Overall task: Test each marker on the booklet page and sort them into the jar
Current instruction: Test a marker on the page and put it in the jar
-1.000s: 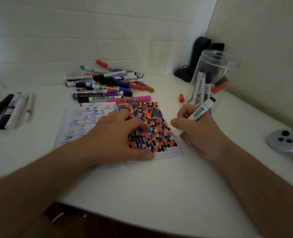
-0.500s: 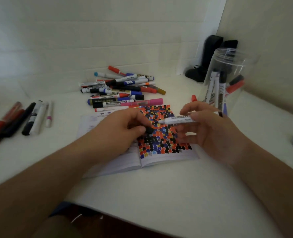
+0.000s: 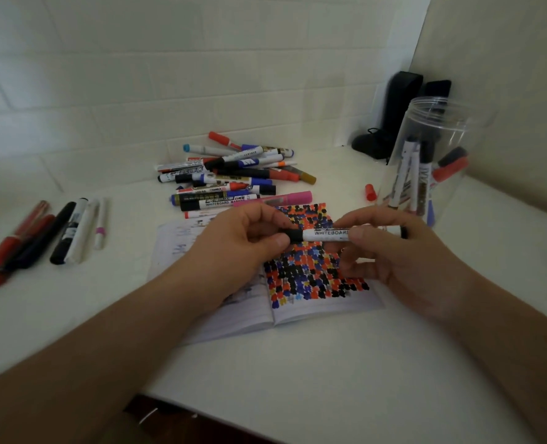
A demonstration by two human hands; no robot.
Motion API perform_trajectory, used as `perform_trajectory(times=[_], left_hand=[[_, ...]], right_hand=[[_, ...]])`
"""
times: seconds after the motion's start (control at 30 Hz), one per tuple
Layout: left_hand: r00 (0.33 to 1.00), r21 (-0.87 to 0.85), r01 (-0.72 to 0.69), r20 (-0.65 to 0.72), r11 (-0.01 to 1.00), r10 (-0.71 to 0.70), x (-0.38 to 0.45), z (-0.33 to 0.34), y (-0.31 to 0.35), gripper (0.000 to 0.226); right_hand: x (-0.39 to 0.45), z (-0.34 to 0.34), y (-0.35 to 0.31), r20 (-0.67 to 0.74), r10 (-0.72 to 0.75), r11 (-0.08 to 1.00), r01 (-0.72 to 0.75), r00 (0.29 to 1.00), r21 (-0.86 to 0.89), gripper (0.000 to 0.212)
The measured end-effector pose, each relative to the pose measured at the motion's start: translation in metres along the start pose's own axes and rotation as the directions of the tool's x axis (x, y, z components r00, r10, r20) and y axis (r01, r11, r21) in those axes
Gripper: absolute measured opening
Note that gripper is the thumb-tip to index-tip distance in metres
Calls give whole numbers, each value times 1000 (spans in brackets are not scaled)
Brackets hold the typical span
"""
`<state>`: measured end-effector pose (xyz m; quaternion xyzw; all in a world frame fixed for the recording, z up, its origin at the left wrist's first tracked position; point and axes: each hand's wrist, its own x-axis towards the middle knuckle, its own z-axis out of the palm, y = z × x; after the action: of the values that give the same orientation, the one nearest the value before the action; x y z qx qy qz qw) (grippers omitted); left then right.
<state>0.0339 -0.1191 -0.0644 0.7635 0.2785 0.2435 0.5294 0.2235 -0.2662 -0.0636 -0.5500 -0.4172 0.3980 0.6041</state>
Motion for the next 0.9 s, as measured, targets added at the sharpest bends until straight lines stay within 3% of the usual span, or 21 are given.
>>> perform_trajectory(times=[0.1, 0.17, 0.23, 0.37, 0.6, 0.8, 0.9], left_hand=[[999, -118, 8, 43, 993, -3, 1, -7, -6, 19], [996, -305, 50, 80, 951, -27, 2, -12, -8, 16], [994, -369, 65, 106, 927, -28, 4, -16, -8, 16], [990, -193, 16, 139, 981, 12, 3, -18, -9, 18], [994, -150, -7, 102, 989, 23, -1, -18, -8, 26], [995, -126, -11, 99, 992, 24, -2, -15, -7, 19], [995, -34, -42, 87, 999, 45, -3, -11, -9, 24]], right_hand=[[1, 1, 1, -70, -73, 993, 66, 995, -103, 17], [3, -2, 2, -128, -175, 961, 140, 976, -239, 14], [2, -3, 3, -125, -231, 912, 170, 965, -374, 14], [-1, -2, 8, -44, -204, 894, 168, 978, -415, 19], [-3, 1, 9, -12, -202, 873, 174, 979, -456, 23], [-6, 1, 4, -25, -252, 824, 201, 967, -530, 17], [-8, -1, 4, -28, -217, 774, 155, 976, -614, 11]])
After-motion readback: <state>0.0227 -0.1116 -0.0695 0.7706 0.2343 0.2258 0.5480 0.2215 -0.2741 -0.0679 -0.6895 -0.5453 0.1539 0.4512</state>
